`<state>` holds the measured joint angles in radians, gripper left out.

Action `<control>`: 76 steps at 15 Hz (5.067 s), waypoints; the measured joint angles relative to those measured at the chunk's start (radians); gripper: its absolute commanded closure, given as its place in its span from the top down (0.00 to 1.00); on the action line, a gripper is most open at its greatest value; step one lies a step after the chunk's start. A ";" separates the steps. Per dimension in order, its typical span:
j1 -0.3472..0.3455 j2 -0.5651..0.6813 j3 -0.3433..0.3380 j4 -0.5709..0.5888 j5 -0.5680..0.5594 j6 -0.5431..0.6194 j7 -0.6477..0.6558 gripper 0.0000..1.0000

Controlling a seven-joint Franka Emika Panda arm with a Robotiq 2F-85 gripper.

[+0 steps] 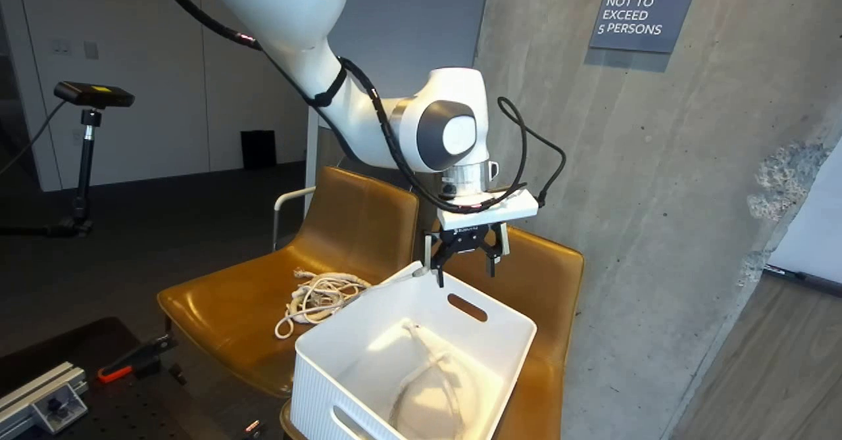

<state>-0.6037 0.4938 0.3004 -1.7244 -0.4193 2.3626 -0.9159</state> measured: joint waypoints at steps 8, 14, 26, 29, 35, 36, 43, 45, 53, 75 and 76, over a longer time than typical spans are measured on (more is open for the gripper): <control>-0.079 0.252 -0.005 0.432 0.204 -0.456 -0.557 1.00; 0.060 0.302 -0.146 0.600 0.322 -0.607 -0.725 1.00; 0.151 0.261 -0.223 0.168 0.308 0.008 -0.551 1.00; 0.252 0.223 -0.280 0.004 0.294 0.162 -0.456 1.00; 0.401 0.156 -0.436 -0.313 0.103 0.394 -0.258 1.00; 0.414 0.154 -0.463 -0.339 0.071 0.416 -0.232 1.00; 0.427 0.154 -0.544 -0.351 -0.019 0.437 -0.146 1.00; 0.416 0.154 -0.549 -0.318 -0.019 0.436 -0.146 1.00; 0.364 0.191 -0.534 -0.186 -0.019 0.400 -0.147 1.00; 0.321 0.417 -0.445 0.064 -0.010 0.283 -0.149 0.22; 0.321 0.417 -0.445 0.068 -0.010 0.283 -0.149 0.16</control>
<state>-0.2822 0.9104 -0.1447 -1.6566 -0.4289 2.6453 -1.0647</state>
